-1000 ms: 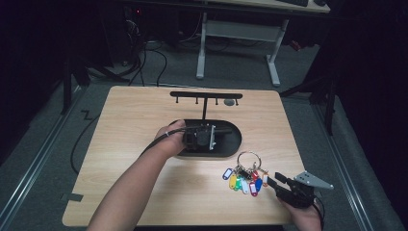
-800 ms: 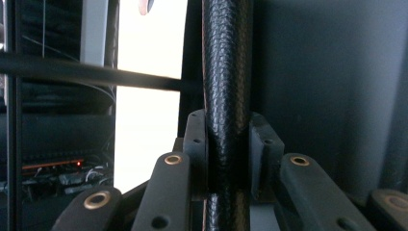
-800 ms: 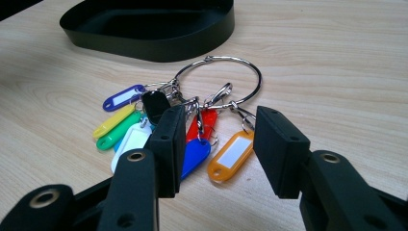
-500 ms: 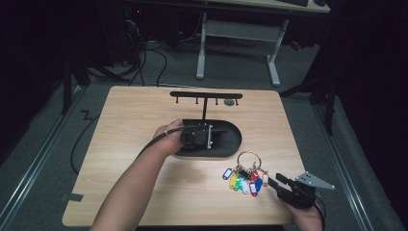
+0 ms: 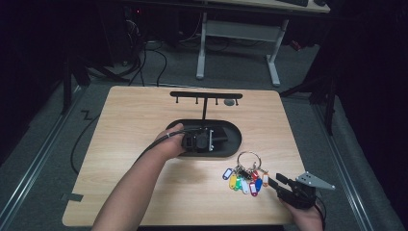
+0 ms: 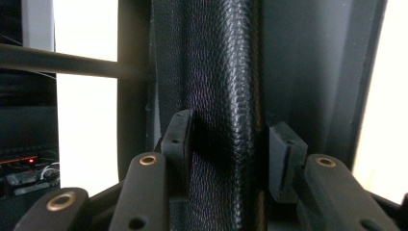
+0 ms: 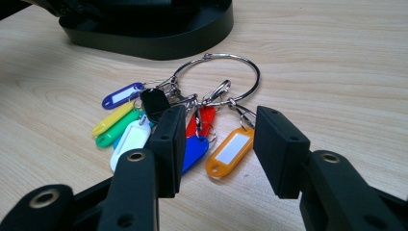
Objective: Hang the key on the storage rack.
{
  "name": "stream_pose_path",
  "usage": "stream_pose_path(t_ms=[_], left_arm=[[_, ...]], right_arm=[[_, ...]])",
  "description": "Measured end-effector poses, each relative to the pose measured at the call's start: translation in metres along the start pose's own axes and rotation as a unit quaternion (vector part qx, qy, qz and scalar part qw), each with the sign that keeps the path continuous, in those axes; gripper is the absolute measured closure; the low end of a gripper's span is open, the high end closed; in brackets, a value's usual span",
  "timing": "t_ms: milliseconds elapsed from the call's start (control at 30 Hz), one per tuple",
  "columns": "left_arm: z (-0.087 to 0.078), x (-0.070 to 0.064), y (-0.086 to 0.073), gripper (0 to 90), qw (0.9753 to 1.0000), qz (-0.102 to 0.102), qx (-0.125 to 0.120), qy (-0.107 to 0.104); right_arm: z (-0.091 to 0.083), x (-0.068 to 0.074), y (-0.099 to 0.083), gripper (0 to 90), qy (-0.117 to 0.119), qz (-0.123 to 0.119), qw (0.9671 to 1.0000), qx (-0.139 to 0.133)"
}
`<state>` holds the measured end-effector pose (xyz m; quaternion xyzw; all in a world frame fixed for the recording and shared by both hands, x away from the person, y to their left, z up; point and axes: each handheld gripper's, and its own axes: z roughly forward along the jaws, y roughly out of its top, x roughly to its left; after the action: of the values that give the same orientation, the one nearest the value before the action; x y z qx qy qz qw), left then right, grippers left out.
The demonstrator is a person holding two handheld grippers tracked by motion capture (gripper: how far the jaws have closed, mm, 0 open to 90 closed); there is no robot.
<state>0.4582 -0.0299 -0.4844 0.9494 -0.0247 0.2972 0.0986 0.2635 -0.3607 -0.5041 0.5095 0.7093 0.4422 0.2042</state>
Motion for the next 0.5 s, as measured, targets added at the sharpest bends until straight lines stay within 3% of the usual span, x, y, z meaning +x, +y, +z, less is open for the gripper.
stream_pose_path(t_ms=[267,333,500], left_arm=[[-0.017,-0.003,-0.007,59.3,0.9994,-0.018,-0.025,-0.013],[-0.023,-0.004,-0.009,60.5,0.9993,-0.020,-0.030,-0.007],[-0.040,-0.003,-0.017,63.0,0.9975,-0.049,-0.051,-0.008]], right_arm=[[0.001,0.000,0.001,55.5,0.001,-0.001,1.0000,0.001],[0.001,0.001,0.001,55.5,0.001,-0.003,1.0000,0.002],[0.003,0.002,0.002,55.5,0.001,-0.003,1.0000,0.004]])
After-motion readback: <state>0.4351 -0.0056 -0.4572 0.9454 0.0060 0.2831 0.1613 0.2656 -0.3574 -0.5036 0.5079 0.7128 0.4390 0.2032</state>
